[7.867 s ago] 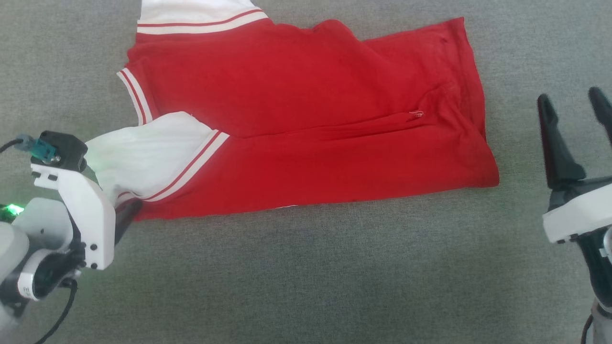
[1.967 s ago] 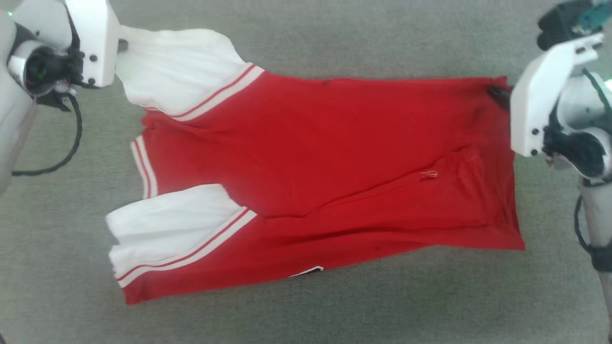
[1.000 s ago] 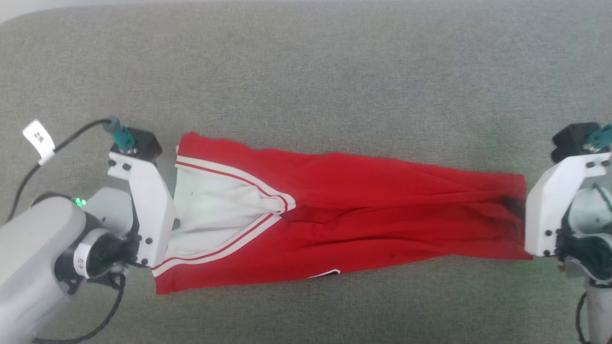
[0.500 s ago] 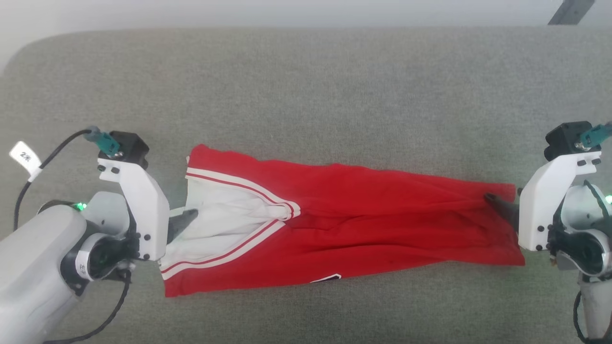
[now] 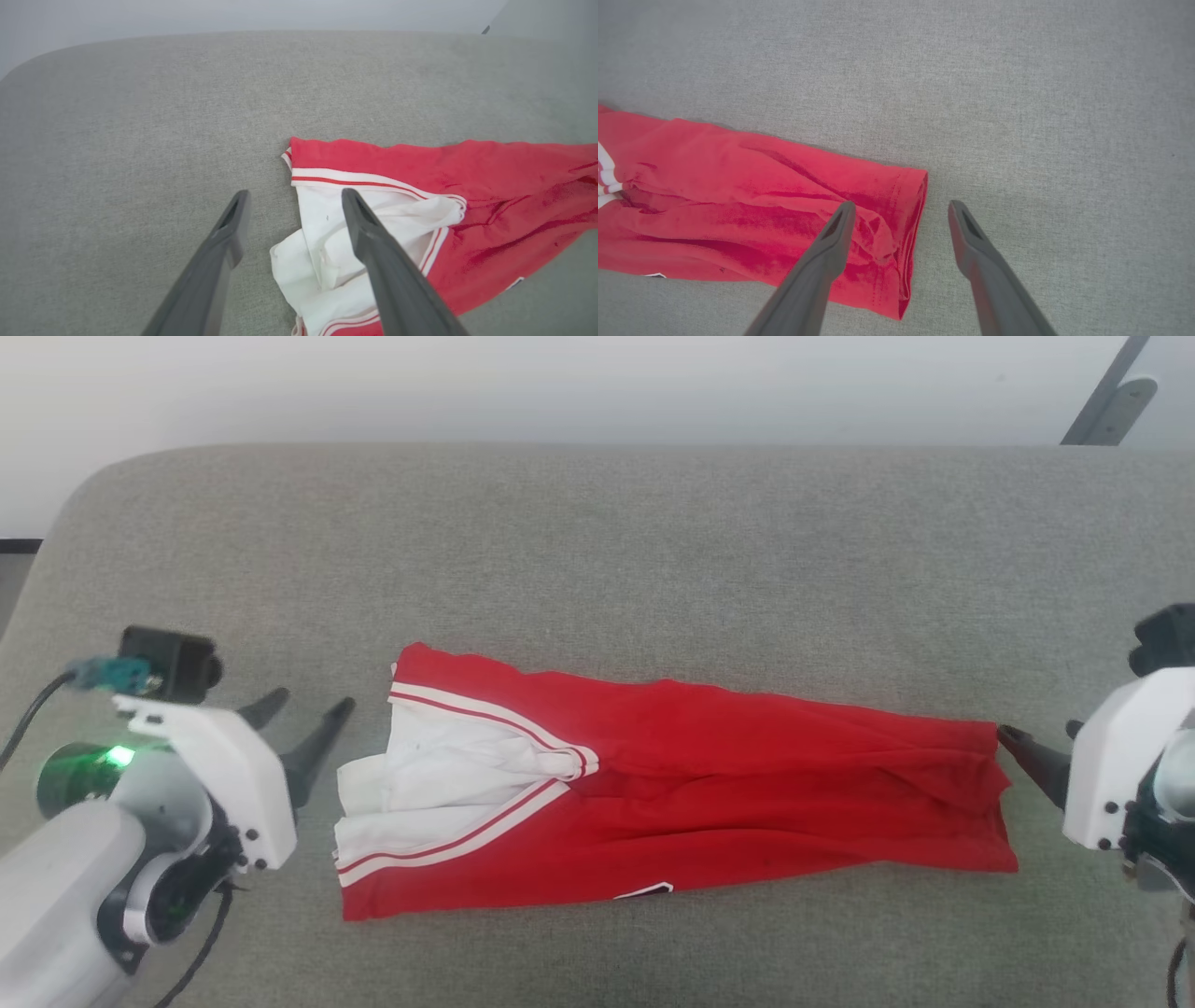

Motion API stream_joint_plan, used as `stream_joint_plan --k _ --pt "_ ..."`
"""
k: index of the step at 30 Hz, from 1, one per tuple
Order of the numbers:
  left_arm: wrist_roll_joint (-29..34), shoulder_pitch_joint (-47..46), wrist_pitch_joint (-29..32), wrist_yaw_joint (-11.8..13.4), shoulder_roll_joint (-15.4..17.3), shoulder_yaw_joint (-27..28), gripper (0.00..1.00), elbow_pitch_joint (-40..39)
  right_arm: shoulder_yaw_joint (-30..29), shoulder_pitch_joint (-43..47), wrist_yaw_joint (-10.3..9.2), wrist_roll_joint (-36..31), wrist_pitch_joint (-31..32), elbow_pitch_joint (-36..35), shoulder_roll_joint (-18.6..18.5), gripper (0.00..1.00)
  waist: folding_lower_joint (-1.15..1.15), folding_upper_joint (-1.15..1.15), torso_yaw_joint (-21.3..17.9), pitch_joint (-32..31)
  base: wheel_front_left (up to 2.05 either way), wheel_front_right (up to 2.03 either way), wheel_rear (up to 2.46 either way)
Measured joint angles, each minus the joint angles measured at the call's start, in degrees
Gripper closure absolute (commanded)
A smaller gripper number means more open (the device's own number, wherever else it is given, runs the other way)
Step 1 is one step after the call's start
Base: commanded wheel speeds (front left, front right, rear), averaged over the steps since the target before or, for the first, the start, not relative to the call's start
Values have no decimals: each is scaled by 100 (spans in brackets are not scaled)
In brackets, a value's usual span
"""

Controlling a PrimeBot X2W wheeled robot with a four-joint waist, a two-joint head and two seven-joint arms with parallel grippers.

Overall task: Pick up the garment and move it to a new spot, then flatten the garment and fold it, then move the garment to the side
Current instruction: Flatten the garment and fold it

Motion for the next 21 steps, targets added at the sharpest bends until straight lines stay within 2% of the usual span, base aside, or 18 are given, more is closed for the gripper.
stream_joint_plan --k 12,16,21 --pt "231 995 -2175 180 80 608 0 235 -552 151 0 36 83 499 -25 0 0 0 184 -12 0 0 0" --pt "263 1300 -2475 221 7 848 0 356 -598 161 0 82 121 710 1 0 0 0 307 13 0 0 0" --pt "446 1646 -2554 176 -212 1339 0 483 -615 143 0 126 137 1066 53 0 0 0 485 43 0 0 0"
